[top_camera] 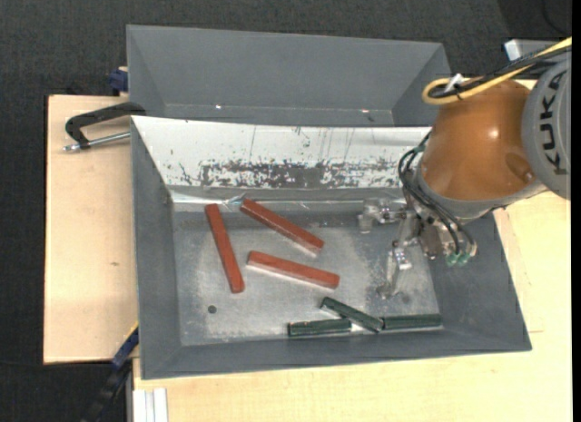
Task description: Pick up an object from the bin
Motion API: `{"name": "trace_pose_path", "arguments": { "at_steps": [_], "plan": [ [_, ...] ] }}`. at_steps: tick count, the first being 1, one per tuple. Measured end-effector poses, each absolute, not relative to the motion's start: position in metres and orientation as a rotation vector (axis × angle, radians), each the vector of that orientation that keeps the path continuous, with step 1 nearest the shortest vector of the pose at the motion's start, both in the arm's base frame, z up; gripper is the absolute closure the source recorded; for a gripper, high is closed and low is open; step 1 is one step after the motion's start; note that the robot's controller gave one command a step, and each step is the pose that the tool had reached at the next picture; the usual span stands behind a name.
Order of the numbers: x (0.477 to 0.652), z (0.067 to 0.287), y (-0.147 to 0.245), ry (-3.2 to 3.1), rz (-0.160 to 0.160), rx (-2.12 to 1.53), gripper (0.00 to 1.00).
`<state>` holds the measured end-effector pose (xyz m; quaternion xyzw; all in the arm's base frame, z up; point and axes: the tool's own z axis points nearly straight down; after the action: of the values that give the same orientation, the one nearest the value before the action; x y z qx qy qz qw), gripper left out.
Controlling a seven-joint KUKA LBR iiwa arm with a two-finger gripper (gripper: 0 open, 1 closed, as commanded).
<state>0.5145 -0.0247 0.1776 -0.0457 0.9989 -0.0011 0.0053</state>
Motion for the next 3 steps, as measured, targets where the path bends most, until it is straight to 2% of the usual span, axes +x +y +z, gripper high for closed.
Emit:
{"name": "trace_pose_path", "arguments": {
  "at_steps": [1,2,3],
  "plan": [
    [0.513,0.151,0.028,3.128,0.003,-0.303,0.00],
    [0.524,0.107,0.020,3.119,0.001,-0.324,0.00],
    [0.533,0.071,0.057,3.138,0.003,-0.001,1.00]
  ]
}}
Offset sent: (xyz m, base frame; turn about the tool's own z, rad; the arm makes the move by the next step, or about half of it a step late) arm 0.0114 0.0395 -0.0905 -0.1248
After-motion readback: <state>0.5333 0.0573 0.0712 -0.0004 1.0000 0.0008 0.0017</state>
